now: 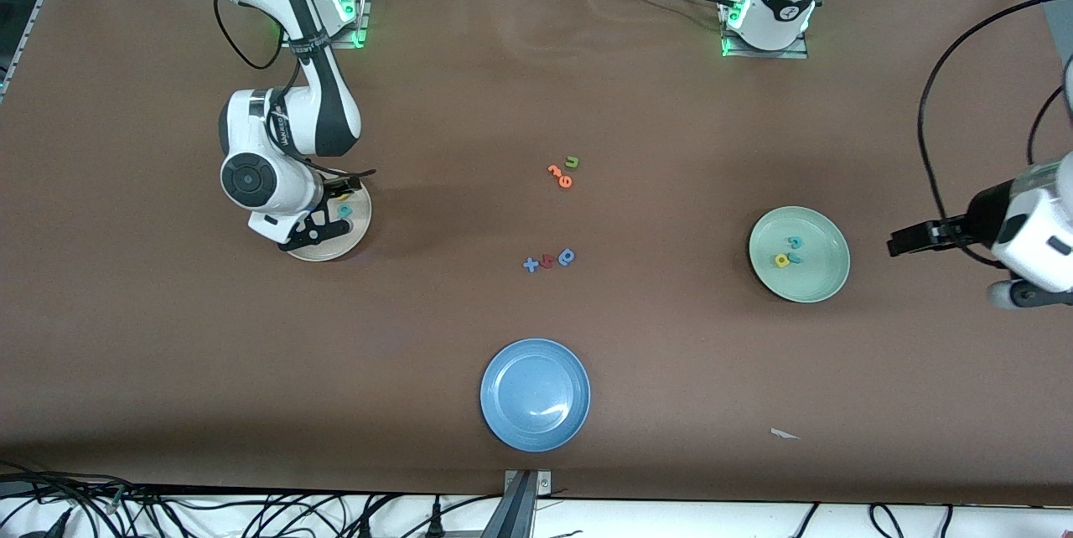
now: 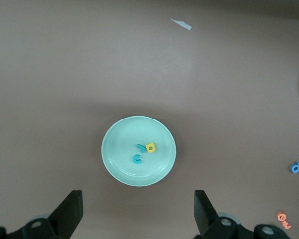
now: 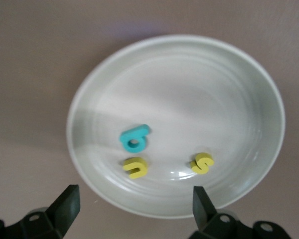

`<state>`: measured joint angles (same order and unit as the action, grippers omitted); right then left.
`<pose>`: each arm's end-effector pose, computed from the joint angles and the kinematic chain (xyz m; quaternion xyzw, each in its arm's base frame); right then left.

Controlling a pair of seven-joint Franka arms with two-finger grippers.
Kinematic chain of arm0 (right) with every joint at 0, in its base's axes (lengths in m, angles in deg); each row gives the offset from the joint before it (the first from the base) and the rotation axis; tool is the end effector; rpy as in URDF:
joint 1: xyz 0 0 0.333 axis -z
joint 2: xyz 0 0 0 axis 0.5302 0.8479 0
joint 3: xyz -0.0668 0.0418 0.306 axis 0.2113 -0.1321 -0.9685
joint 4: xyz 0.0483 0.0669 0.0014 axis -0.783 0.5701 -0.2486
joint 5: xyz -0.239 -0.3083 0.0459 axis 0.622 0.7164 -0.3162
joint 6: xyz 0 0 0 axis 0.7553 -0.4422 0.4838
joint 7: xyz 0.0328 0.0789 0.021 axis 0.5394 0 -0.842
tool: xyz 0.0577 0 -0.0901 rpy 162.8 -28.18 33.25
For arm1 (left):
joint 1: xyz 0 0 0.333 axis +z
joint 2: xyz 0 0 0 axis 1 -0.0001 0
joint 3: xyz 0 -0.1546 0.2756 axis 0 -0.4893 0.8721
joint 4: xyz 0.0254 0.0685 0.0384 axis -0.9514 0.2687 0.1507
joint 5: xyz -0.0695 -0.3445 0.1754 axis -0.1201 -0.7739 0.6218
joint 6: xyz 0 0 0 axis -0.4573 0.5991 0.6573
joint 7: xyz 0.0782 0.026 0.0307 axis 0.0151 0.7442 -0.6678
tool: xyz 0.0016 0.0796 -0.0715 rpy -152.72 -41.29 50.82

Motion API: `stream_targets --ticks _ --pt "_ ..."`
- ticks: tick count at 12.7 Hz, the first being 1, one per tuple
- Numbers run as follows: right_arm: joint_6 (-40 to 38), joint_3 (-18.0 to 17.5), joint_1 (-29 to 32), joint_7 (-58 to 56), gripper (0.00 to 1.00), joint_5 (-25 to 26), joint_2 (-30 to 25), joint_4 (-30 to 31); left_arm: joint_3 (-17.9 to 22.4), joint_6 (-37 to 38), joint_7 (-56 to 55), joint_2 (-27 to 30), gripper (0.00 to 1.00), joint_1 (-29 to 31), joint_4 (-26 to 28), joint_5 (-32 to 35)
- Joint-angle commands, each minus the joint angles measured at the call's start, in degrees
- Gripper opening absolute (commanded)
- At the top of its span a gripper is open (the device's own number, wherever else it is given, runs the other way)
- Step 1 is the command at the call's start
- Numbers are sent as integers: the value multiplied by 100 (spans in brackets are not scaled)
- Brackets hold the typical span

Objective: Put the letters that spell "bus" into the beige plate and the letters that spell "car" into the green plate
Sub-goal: 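Release the u on the cream plate while the left gripper returns to rest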

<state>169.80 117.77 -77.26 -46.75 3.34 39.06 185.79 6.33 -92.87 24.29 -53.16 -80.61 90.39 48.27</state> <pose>0.5402 0.1454 0.2415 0.9731 0.1562 -0.1668 0.0298 0.6656 0.0078 0.5516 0.9960 0.0763 -0.0437 0.0164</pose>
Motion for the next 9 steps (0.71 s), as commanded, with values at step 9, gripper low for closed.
stream_targets --ticks 9 --pt "-2941 382 -55 398 100 -26 -64 -3049 897 -655 313 1218 98 -674 1674 -652"
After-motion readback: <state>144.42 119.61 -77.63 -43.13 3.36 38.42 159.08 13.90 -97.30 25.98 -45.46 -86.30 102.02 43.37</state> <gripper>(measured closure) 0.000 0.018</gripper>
